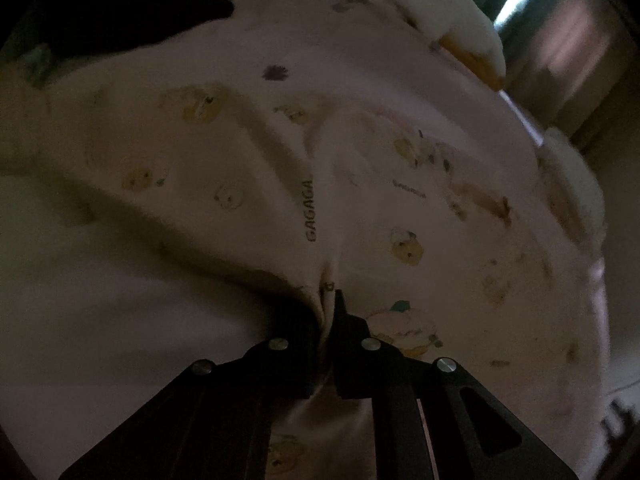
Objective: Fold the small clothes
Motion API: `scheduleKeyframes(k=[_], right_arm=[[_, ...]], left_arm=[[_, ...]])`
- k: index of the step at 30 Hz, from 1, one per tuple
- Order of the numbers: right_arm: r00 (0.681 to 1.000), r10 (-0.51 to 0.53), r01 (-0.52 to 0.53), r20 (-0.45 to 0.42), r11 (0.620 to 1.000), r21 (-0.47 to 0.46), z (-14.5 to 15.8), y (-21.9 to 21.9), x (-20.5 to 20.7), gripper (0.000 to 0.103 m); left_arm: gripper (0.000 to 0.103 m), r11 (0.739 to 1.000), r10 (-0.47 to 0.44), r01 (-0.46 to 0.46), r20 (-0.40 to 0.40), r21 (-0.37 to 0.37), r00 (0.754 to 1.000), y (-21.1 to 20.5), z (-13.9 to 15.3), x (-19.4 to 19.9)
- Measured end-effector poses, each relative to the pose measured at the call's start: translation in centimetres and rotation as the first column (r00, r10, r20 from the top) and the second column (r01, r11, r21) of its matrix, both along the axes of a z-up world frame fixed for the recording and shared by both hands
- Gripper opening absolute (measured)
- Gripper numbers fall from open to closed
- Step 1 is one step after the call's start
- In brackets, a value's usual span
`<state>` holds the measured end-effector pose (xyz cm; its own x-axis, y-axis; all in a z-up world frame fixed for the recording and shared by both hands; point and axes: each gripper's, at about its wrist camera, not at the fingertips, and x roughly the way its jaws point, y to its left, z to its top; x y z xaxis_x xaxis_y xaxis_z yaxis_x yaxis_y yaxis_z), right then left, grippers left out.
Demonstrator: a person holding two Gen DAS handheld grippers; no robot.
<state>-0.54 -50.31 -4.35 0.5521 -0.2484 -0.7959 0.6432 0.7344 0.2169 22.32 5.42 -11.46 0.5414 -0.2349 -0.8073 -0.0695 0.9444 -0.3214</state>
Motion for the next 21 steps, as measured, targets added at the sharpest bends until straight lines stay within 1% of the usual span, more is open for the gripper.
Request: scheduleKeyframes(k=[1, 2, 3, 4, 5, 6, 7, 8, 10, 11, 12, 15, 18, 20, 21], right_arm=[[1.0, -0.012, 0.011, 0.007, 0.999, 0.044, -0.3, -1.4, 0.4, 0.069], [0.999, -0.038, 0.034, 0.03, 0.992, 0.123, -0.9, -3.7, 1.0, 0.067], [0.998, -0.051, 0.042, 0.048, 0.983, 0.181, -1.3, -5.1, 1.3, 0.061], [0.995, -0.079, 0.062, 0.061, 0.971, 0.233, -1.7, -6.3, 1.5, 0.054], [0.99, -0.115, 0.087, 0.078, 0.951, 0.296, -2.4, -7.7, 2.0, 0.05], [0.988, -0.132, 0.099, 0.081, 0.94, 0.326, -2.8, -8.4, 2.3, 0.045], [0.986, -0.151, 0.117, 0.075, 0.932, 0.344, -3.2, -9.0, 2.7, 0.045], [0.983, -0.173, 0.143, 0.058, 0.929, 0.341, -3.6, -9.7, 3.6, 0.045], [0.983, -0.18, 0.162, 0.024, 0.929, 0.333, -4.3, -10.2, 4.8, 0.044], [0.981, -0.192, 0.178, 0.009, 0.923, 0.34, -4.7, -10.6, 5.4, 0.043], [0.98, -0.196, 0.179, 0.014, 0.918, 0.353, -5.0, -10.9, 6.0, 0.042], [0.975, -0.22, 0.198, 0.022, 0.914, 0.355, -5.3, -11.8, 7.5, 0.029], [0.968, -0.25, 0.23, 0.007, 0.904, 0.36, -5.5, -12.4, 8.5, 0.028], [0.971, -0.239, 0.229, -0.011, 0.915, 0.331, -5.4, -12.2, 9.1, 0.02], [0.972, -0.236, 0.23, -0.021, 0.922, 0.311, -5.4, -12.1, 8.7, 0.015]], left_arm=[[0.01, 0.999, -0.002, 0.002, 0.009, 0.032, 1.0, -0.4, 0.1, -0.1], [0.01, 0.997, -0.008, 0.007, 0.022, 0.071, 1.0, -0.9, 0.1, -0.2], [0.01, 0.995, -0.012, 0.009, 0.031, 0.095, 0.999, -1.3, 0.2, -0.3], [0.01, 0.993, -0.015, 0.011, 0.041, 0.118, 0.999, -1.6, 0.1, -0.3], [0.01, 0.991, -0.019, 0.012, 0.047, 0.134, 0.999, -1.8, 0.1, -0.5], [0.01, 0.991, -0.02, 0.013, 0.05, 0.137, 0.999, -1.7, 0.1, -0.4], [0.01, 0.992, -0.019, 0.013, 0.049, 0.124, 0.999, -1.4, 0.0, -0.3], [0.01, 0.995, -0.018, 0.013, 0.048, 0.103, 0.999, -0.9, 0.0, -0.3], [0.01, 0.998, -0.013, 0.01, 0.048, 0.061, 0.999, 0.0, -0.3, -0.2], [0.01, 0.999, -0.012, 0.009, 0.05, 0.054, 0.999, 0.2, -0.4, -0.2], [0.01, 0.999, -0.012, 0.009, 0.052, 0.051, 0.999, 0.2, -0.4, -0.2], [0.01, 0.996, -0.015, 0.009, 0.062, 0.085, 0.998, -0.5, -0.4, -0.2], [0.01, 0.992, -0.021, 0.012, 0.069, 0.125, 0.997, -1.0, -0.5, -0.2], [0.01, 0.992, -0.021, 0.012, 0.071, 0.129, 0.997, -1.0, -0.5, -0.4], [0.01, 0.992, -0.02, 0.011, 0.072, 0.127, 0.997, -1.0, -0.4, -0.6]])
